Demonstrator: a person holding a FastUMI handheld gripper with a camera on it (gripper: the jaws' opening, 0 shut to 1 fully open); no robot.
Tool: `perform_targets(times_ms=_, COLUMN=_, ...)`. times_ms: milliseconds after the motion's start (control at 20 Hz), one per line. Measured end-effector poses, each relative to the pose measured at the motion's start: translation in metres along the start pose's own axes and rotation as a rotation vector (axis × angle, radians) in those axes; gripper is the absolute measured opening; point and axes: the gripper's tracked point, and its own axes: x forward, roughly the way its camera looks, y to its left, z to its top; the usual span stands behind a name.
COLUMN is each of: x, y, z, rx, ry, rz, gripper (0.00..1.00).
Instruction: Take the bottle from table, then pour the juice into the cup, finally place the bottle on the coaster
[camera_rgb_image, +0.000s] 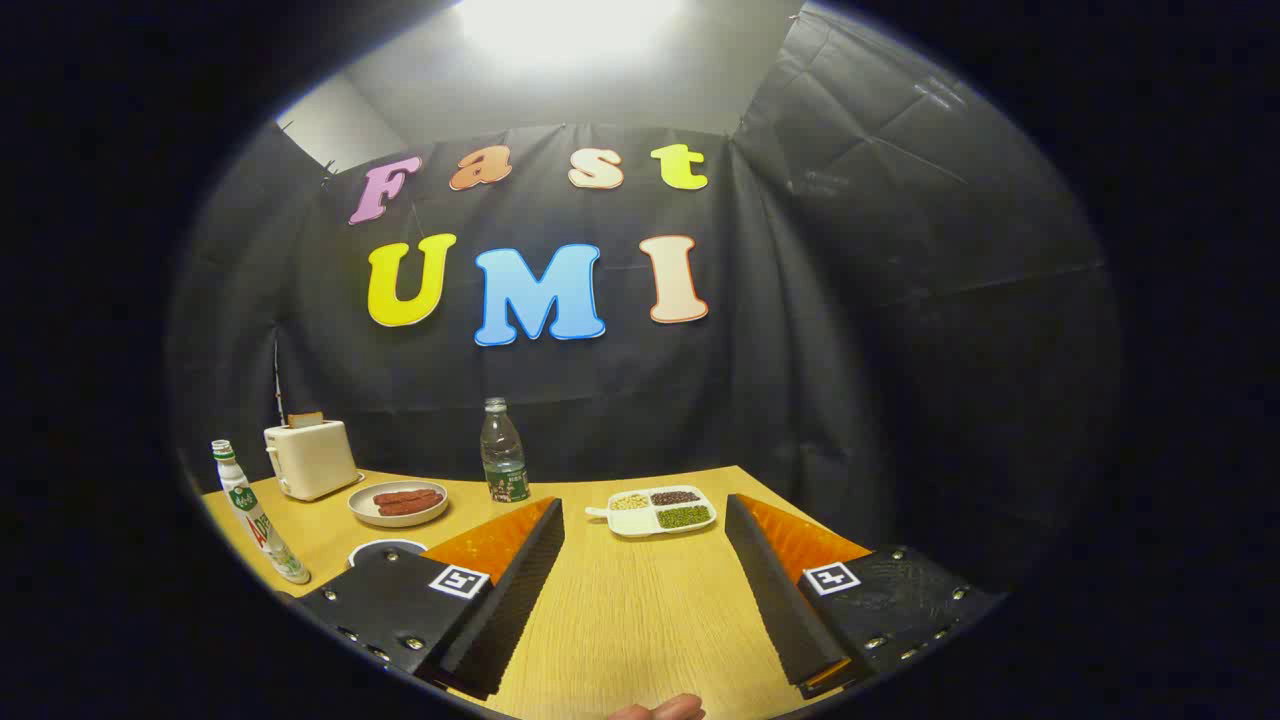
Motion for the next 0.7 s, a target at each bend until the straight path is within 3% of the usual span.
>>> perform_targets(times_ms=700, x=-0.051, y=0.094, z=0.012, rx=-0.065, ry=0.005, rz=0.044, gripper=0.99)
